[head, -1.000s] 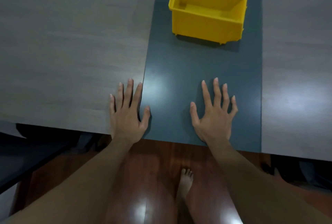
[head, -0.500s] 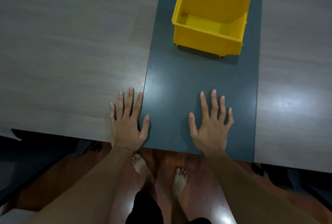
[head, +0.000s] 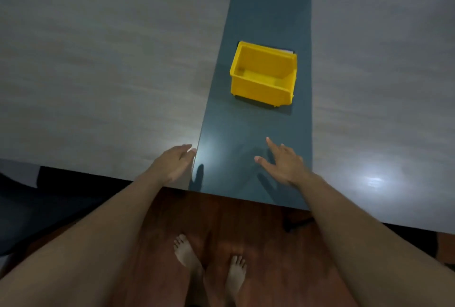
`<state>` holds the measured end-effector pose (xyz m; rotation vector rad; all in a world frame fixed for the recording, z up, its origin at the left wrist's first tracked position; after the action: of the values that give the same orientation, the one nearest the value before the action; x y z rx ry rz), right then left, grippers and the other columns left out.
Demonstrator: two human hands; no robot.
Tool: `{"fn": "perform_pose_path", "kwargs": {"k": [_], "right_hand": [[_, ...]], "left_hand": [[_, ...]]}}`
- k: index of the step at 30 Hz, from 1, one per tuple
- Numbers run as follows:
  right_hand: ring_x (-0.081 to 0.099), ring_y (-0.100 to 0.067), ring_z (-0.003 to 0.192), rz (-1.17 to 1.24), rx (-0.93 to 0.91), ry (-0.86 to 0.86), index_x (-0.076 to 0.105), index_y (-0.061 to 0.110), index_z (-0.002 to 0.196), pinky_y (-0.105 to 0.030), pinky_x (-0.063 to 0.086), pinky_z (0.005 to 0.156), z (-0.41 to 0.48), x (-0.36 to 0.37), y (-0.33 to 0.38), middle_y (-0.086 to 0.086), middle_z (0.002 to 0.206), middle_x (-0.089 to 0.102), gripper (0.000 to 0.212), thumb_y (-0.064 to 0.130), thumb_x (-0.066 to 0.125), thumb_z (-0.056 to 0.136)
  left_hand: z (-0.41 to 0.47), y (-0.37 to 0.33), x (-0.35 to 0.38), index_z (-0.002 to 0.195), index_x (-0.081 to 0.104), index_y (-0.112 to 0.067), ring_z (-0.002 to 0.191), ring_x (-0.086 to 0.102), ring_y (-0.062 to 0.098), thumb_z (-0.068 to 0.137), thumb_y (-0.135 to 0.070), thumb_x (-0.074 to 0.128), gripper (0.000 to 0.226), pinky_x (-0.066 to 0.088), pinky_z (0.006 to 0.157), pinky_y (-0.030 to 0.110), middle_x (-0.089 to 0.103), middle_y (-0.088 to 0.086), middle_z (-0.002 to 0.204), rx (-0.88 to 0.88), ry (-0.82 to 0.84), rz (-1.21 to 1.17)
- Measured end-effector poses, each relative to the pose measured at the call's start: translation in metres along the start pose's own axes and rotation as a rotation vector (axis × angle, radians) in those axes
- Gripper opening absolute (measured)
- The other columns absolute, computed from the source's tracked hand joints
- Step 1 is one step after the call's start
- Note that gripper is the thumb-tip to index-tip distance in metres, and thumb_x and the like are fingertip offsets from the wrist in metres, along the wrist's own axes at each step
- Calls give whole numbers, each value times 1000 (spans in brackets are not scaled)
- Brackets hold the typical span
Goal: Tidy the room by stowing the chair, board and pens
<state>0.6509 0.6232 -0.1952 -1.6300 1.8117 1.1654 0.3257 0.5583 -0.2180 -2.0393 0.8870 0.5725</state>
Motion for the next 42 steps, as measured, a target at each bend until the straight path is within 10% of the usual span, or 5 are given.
{"fn": "perform_pose_path", "kwargs": {"k": [12,19,26,42], "right_hand": [[32,-26,158,87,-252,-141,35,22,165,-58,31,125,-154,-88,91,-3,169,40,85,76,40,98],[47,-26,147,88,-361,-154,48,19,156,-58,42,117,-170,-93,148,-1,158,55,126,105,15,70],[57,-26,138,34,-524,-129,59,17,144,-55,45,114,-192,-92,241,-3,147,64,96,88,34,84],[67,-24,122,-29,-1004,-5,69,14,130,-38,51,101,-347,-2,509,-4,130,72,55,59,52,104]], "left_hand": [[-230,-32,-86,156,51,-17,151,43,20,109,-52,46,59,31,120,35,48,3,164,-10,-244,-253],[-309,9,-117,158,49,-22,149,45,19,108,-53,48,59,36,109,30,49,-1,162,-26,-394,-355],[-398,67,-135,141,55,-45,142,50,13,104,-61,50,41,40,107,31,54,-9,155,-121,-563,-484],[-679,256,-144,125,69,-37,131,61,19,92,-68,49,50,46,117,50,67,-7,139,-443,-1031,-668]]}}
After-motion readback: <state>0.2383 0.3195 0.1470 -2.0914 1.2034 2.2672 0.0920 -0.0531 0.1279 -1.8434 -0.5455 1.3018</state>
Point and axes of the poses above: each hand's wrist, its own z-axis towards the middle knuckle, its own x-axis out of the palm, y = z × x, the point moved 9 cm from there along z, towards the middle knuckle
